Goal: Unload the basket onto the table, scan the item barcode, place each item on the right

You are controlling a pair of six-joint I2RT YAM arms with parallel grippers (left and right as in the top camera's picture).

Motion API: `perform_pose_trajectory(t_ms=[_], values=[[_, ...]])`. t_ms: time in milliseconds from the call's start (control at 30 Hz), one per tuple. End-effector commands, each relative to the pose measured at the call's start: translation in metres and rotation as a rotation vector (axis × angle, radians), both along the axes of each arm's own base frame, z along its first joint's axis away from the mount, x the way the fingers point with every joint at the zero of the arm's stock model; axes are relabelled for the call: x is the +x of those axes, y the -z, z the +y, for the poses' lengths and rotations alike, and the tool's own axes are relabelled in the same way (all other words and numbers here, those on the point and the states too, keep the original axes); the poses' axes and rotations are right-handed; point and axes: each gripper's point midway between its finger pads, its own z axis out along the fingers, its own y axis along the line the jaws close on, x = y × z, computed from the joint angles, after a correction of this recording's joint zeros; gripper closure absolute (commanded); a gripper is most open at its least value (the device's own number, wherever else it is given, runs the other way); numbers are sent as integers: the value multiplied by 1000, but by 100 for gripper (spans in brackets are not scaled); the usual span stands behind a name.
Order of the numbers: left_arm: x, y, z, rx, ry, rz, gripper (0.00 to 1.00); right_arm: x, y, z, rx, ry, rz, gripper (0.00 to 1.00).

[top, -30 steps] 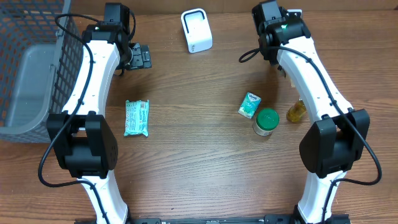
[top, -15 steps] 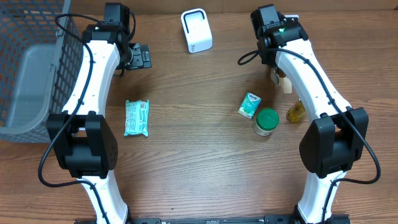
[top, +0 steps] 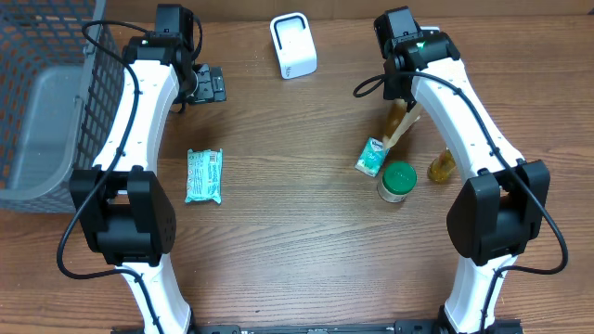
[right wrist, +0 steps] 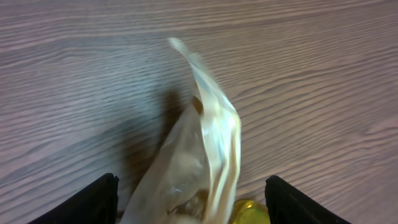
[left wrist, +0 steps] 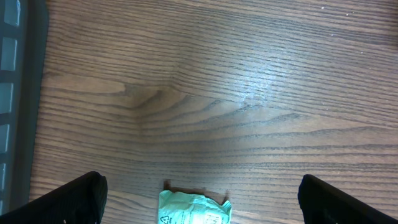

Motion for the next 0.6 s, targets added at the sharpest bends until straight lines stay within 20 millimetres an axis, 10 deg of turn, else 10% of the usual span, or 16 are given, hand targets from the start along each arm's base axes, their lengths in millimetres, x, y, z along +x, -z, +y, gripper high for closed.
perform_pose_trajectory(t_ms=[0, 267, 567], values=[[-1, -4, 3, 13, 9, -7, 0, -3, 3, 14, 74, -24, 12, 28], [-1, -4, 3, 13, 9, -7, 0, -10, 10, 29, 159, -52, 56, 28], [-1, -4, 3, 13, 9, -7, 0, -30, 17, 110, 522, -196, 161, 27]])
